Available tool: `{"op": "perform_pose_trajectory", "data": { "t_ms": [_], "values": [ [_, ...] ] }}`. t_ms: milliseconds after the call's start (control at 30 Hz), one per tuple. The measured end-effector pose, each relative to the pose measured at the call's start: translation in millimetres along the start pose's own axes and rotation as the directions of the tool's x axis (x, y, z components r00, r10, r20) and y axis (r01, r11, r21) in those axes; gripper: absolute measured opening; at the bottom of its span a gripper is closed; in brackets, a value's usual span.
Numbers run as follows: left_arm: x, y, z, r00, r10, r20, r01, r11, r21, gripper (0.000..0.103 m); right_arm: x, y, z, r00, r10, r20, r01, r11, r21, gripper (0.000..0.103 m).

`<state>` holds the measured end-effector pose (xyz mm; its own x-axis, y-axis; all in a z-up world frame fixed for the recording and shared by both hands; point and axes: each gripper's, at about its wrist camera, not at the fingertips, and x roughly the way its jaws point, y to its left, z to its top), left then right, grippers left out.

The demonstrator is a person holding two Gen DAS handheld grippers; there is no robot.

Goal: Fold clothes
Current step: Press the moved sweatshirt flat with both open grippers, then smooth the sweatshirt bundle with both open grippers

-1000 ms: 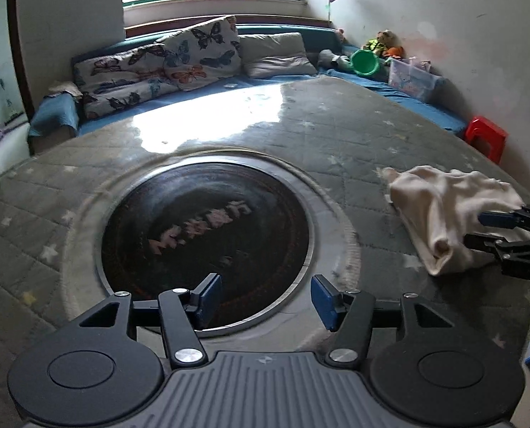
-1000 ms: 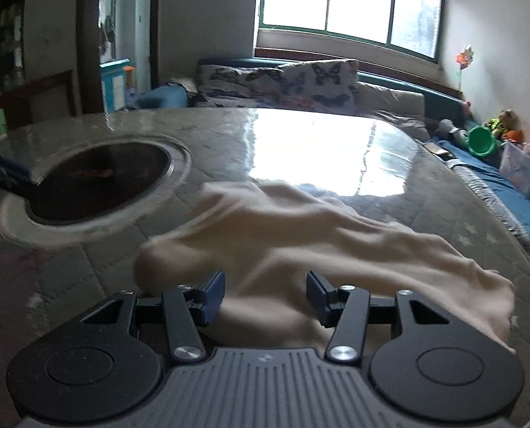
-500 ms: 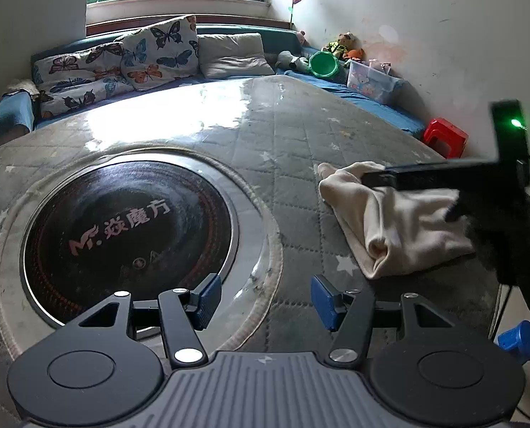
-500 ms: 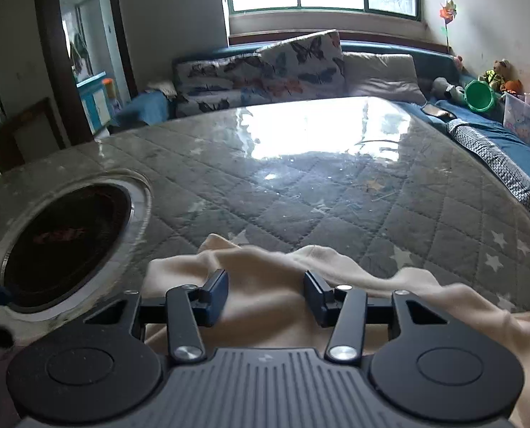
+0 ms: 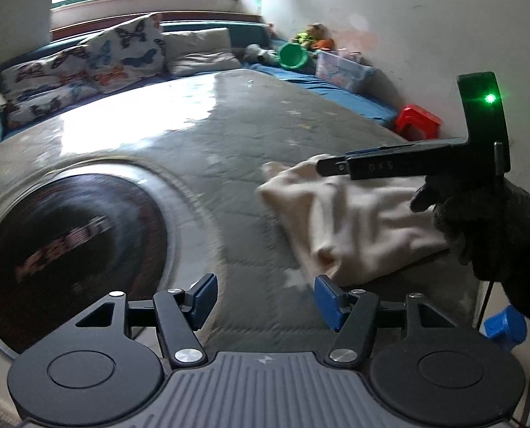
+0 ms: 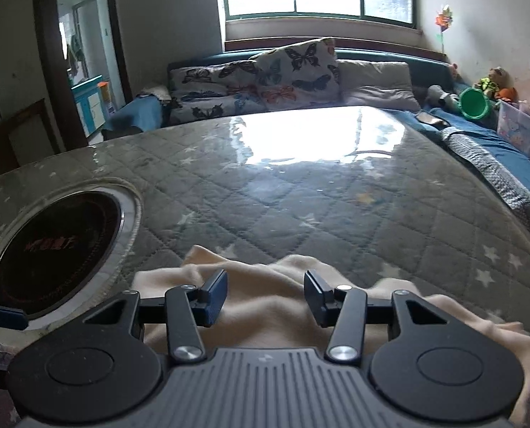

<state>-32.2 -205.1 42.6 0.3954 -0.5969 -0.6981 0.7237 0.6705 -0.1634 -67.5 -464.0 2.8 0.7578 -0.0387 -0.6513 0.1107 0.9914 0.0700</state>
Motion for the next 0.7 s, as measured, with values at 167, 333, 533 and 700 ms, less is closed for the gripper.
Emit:
{"op": "perform_pose_trajectory", "data": {
  "t_ms": [167,333,533,700],
  "values": [
    [10.5,-17.7,11.3,1.000,-0.029,0.001,0.029,0.999,0.035,0.068,-8.3,-17.8,-9.2,0.999,-0.040,0.002,0.040,0.999,0.028,0.050],
    [20.5,-31.8,19.0,0.999,-0.051,-0.002,0.051,0.997,0.065,0.069,-17.4,-32.3,-20.0,0.998,-0.067,0.009,0.067,0.996,0.063,0.053],
    [30.3,-41.3,23.7,0.997,-0.071,-0.009,0.072,0.994,0.082,0.069,-32.2,-37.4,-37.6,0.995,-0.102,0.020,0.101,0.994,0.049,0.054],
    [40.1,-47.2,24.0,0.996,-0.083,-0.020,0.084,0.992,0.096,0.069,-47.9,-36.5,-54.1,0.992,-0.122,0.032,0.121,0.992,0.035,0.054]
  ]
}}
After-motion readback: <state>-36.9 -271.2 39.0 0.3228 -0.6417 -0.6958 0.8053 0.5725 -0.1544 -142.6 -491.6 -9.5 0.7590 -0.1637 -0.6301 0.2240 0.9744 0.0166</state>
